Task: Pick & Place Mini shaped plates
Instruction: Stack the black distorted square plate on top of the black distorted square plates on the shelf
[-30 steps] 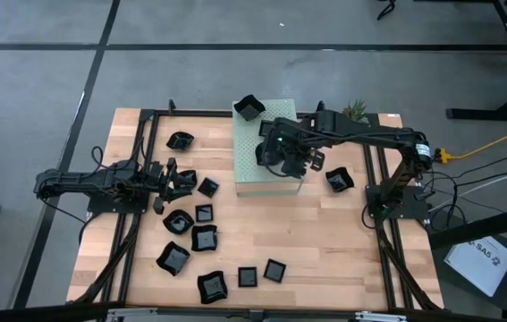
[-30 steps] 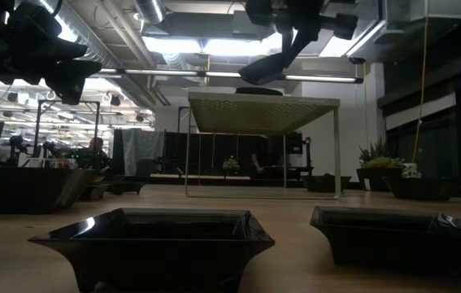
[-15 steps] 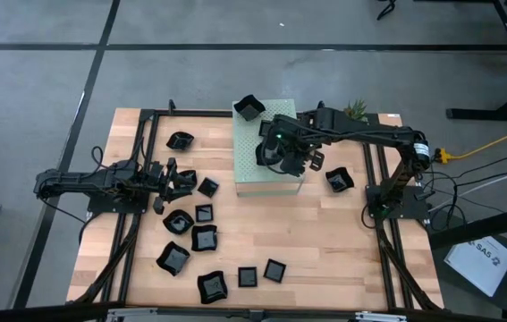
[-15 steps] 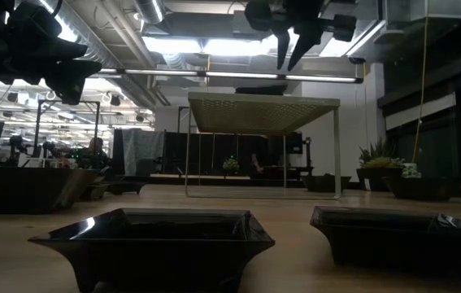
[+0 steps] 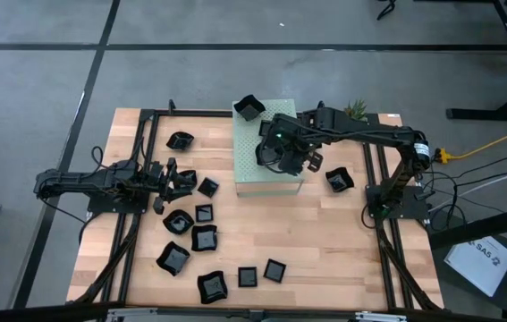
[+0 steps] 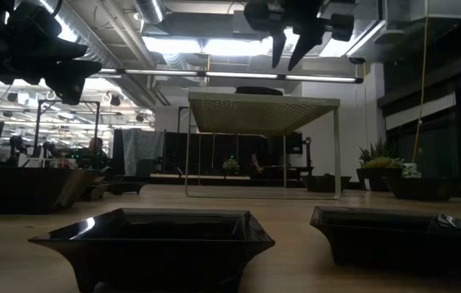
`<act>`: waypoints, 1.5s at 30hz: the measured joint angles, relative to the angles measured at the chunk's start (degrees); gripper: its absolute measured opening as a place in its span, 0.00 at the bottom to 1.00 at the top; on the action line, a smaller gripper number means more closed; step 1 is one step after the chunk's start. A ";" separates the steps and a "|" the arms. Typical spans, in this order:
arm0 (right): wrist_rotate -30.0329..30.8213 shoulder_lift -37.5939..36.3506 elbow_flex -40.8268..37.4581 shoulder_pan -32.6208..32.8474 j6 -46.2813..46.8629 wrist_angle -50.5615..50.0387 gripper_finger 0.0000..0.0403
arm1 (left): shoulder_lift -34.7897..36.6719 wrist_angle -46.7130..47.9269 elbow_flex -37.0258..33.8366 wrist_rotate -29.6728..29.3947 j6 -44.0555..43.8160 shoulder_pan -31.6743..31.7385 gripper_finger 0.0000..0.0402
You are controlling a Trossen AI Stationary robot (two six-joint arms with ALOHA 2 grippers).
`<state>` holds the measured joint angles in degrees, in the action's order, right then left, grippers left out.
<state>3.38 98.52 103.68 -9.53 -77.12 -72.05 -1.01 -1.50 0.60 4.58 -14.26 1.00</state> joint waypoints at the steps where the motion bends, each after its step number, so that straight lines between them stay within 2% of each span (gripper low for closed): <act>1: 0.01 -0.09 0.00 0.19 2.48 -0.05 0.31 | 0.00 0.00 0.02 0.00 0.00 0.02 0.38; 13: 0.04 -2.88 0.02 3.88 44.00 -6.99 0.30 | 0.00 0.00 0.00 0.00 0.00 0.00 0.38; 18: 3.45 -3.96 0.02 5.34 68.84 -17.25 0.30 | 0.00 0.00 0.01 0.00 0.00 0.01 0.38; 20: 4.09 -4.52 -0.54 5.66 77.95 -17.90 0.30 | 0.00 0.01 0.01 0.00 0.00 0.02 0.38; 23: 4.22 -7.83 -4.86 5.74 89.93 -16.06 0.30 | 0.00 0.00 0.00 0.00 0.00 0.00 0.38; 28: 4.80 -13.46 -14.89 6.05 101.68 -14.69 0.30 | 0.02 -0.01 0.00 0.00 0.00 0.00 0.38; 32: 9.40 -18.91 -23.83 6.13 115.06 -11.53 0.30 | 0.02 0.00 0.00 0.00 0.00 0.01 0.38; 35: 10.00 -22.61 -30.43 6.09 123.18 -7.91 0.30 | 0.00 -0.02 0.00 0.00 0.00 0.02 0.38; 39: 8.90 -28.41 -38.45 6.09 129.29 -2.26 0.30 | 0.01 0.00 0.00 0.00 0.00 0.02 0.38; 45: 7.13 -36.46 -49.60 6.09 130.81 6.14 0.30 | 0.00 0.00 0.01 0.00 0.00 0.02 0.38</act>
<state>10.51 62.06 54.08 -3.44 53.69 -65.91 -1.01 -1.50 0.62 4.58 -14.26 1.02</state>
